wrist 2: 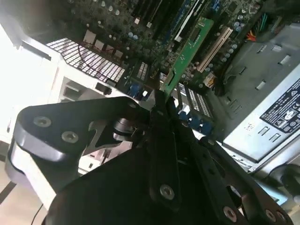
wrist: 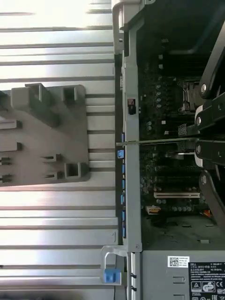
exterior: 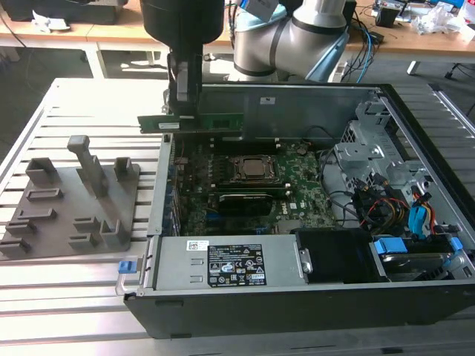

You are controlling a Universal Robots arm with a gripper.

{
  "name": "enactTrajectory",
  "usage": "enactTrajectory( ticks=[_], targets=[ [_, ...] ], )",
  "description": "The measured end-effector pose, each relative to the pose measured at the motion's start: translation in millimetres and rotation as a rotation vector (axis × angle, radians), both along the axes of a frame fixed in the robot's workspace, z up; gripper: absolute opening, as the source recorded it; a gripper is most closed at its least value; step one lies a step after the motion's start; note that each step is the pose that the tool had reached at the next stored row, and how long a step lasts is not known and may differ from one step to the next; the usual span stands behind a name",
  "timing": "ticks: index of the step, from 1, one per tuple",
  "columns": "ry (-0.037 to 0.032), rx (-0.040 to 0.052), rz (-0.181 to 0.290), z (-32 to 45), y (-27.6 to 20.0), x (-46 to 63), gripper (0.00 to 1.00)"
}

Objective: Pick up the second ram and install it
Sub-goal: 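Pick up the second ram and move it above second insertion slot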

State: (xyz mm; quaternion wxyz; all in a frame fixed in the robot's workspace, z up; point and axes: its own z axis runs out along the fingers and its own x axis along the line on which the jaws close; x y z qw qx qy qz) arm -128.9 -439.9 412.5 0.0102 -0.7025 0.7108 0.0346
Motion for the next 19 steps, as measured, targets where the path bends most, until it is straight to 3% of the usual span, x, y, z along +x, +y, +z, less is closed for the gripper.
enactTrajectory(
  ticks=[3, 7, 12, 19],
  targets=[
    [0.0043, -0.0002, 0.0, 0.0, 0.4, 29.0, 0.14],
    [0.0077, -0.0003, 0.0, 0.0, 0.7, 49.2, 0.14],
    [0.0154, -0.0003, 0.0, 0.0, 1.3, 88.1, 0.14],
    [0.0216, -0.0003, 0.0, -0.1, 1.7, 126.1, 0.14]
  ],
)
